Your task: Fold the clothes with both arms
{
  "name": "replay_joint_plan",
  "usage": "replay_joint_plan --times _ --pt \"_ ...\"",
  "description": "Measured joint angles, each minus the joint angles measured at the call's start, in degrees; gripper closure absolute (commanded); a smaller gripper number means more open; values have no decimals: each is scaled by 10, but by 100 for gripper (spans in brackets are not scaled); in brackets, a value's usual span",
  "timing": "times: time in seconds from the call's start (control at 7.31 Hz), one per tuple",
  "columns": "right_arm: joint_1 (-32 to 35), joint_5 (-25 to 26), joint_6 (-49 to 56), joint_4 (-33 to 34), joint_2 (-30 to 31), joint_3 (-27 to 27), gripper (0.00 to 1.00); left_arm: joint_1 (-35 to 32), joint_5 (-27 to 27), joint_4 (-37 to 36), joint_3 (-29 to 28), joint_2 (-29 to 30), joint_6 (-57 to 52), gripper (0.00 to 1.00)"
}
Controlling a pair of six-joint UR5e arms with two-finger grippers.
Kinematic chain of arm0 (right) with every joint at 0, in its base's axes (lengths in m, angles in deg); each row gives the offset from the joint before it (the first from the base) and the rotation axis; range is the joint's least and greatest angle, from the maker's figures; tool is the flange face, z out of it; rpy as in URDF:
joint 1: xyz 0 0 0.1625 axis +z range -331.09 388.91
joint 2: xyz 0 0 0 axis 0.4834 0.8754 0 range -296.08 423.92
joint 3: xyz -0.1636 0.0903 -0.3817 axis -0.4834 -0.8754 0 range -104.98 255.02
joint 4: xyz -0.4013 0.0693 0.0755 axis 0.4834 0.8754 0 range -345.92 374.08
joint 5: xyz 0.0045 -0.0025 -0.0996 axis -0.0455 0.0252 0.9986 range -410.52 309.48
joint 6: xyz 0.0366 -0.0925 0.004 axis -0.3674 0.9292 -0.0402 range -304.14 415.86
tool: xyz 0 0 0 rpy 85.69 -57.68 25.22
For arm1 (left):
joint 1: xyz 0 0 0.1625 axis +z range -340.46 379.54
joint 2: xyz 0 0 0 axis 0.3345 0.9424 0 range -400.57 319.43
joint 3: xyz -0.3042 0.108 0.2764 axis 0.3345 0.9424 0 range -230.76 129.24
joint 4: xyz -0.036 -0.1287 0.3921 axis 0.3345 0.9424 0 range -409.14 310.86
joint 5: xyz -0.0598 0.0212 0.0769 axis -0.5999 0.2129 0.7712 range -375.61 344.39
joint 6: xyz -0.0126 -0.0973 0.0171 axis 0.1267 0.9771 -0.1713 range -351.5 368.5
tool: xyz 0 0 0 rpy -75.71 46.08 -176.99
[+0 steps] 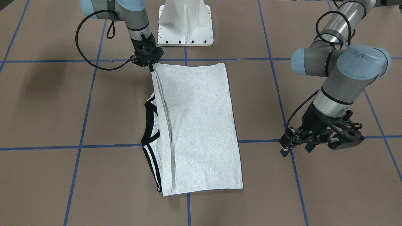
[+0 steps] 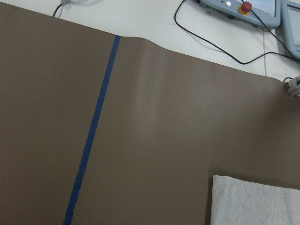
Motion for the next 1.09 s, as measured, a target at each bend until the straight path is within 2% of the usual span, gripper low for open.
replay_joint_plan --times 0.55,0.68,1.09 --pt "18 4 -10 -2 -15 4 0 2 0 3 -4 -1 -3 0" --pt "33 9 -4 -2 -37 -14 0 2 0 4 -6 -1 -3 0" --pt "69 45 49 2 -128 -123 0 2 0 6 -12 -1 -4 0"
